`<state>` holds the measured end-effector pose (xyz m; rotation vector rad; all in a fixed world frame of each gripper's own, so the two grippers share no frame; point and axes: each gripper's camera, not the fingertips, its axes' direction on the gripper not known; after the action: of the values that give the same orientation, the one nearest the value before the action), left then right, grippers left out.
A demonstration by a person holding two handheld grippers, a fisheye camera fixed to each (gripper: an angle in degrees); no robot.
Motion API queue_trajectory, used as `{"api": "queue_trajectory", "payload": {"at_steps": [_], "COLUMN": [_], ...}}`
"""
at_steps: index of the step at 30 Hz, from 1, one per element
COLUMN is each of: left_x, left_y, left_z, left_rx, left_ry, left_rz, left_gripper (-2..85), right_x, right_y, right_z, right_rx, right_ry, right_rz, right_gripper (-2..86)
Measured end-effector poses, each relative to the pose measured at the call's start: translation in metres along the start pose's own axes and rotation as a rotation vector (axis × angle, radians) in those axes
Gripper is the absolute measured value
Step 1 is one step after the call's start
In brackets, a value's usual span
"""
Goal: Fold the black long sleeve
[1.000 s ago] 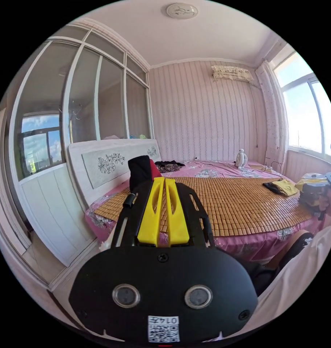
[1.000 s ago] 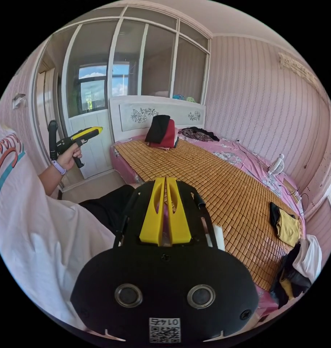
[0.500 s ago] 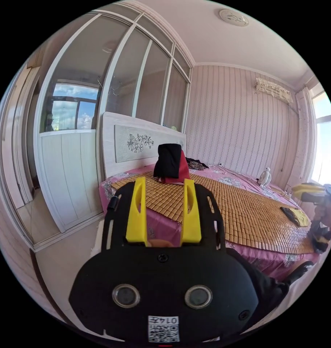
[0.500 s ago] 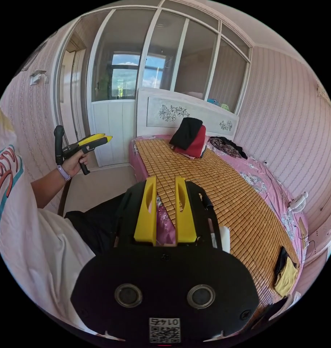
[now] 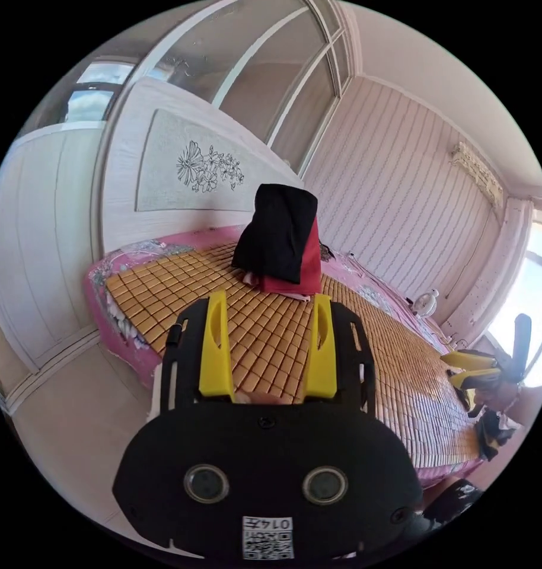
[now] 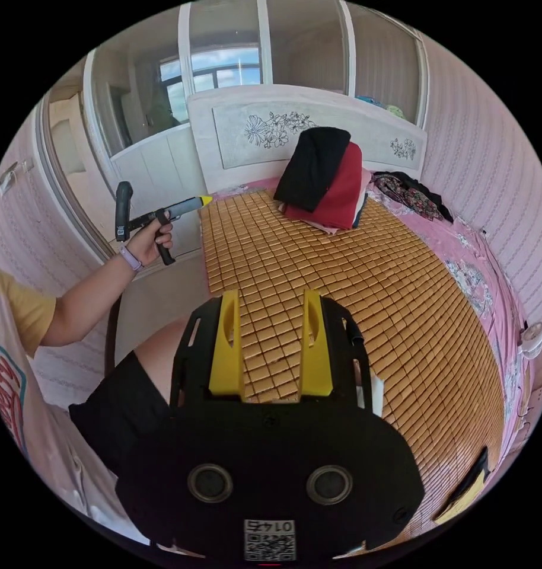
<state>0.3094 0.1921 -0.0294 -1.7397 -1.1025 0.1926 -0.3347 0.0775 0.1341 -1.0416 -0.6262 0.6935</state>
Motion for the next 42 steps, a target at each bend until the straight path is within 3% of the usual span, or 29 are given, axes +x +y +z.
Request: {"api": "queue_trajectory", "payload": {"at_steps": [5, 9, 13, 18, 22, 27, 30, 32, 35, 38, 42], "left_x": [-0.032, -0.037, -0.033, -0.023, 0.018, 0.126, 0.204, 0.265, 0.333, 0.375, 0.405], "left_y": [-0.057, -0.091, -0.115, -0.131, -0.153, -0.152, -0.093, -0.016, 0.078, 0.115, 0.114], "left_z": [0.165, 0.243, 0.331, 0.358, 0.334, 0.300, 0.297, 0.299, 0.299, 0.284, 0.258], "left_rx": [-0.166, -0.133, -0.266, -0.278, -0.115, -0.096, -0.238, -0.421, -0.704, -0.806, -0.830], "left_ry": [0.094, 0.133, 0.131, 0.056, 0.112, 0.404, 0.620, 0.718, 0.730, 0.794, 0.779], "left_rz": [-0.071, -0.132, -0.153, -0.065, 0.066, 0.225, 0.189, 0.158, 0.215, 0.285, 0.402], "left_gripper": [16.9, 16.0, 12.9, 4.8, 3.2, 2.4, 2.2, 2.2, 2.6, 3.3, 3.2], "right_x": [0.072, 0.118, 0.148, 0.148, 0.149, 0.160, 0.175, 0.165, 0.136, 0.102, 0.071], "right_y": [-0.104, -0.175, -0.246, -0.269, -0.254, -0.157, -0.042, 0.075, 0.216, 0.305, 0.356], "right_z": [0.117, 0.191, 0.262, 0.295, 0.238, 0.104, 0.045, 0.023, -0.001, -0.036, -0.066], "right_rx": [-0.069, -0.039, 0.022, -0.061, 0.009, 0.217, 0.153, -0.025, -0.197, -0.170, -0.110], "right_ry": [-0.029, -0.088, -0.033, -0.125, -0.165, -0.018, 0.012, 0.085, 0.124, 0.145, 0.164], "right_rz": [0.041, 0.164, 0.246, 0.223, 0.098, 0.061, 0.215, 0.329, 0.506, 0.640, 0.655], "right_gripper": [13.6, 13.0, 11.4, 2.9, 0.8, 0.6, 0.7, 0.7, 0.7, 0.8, 0.7]}}
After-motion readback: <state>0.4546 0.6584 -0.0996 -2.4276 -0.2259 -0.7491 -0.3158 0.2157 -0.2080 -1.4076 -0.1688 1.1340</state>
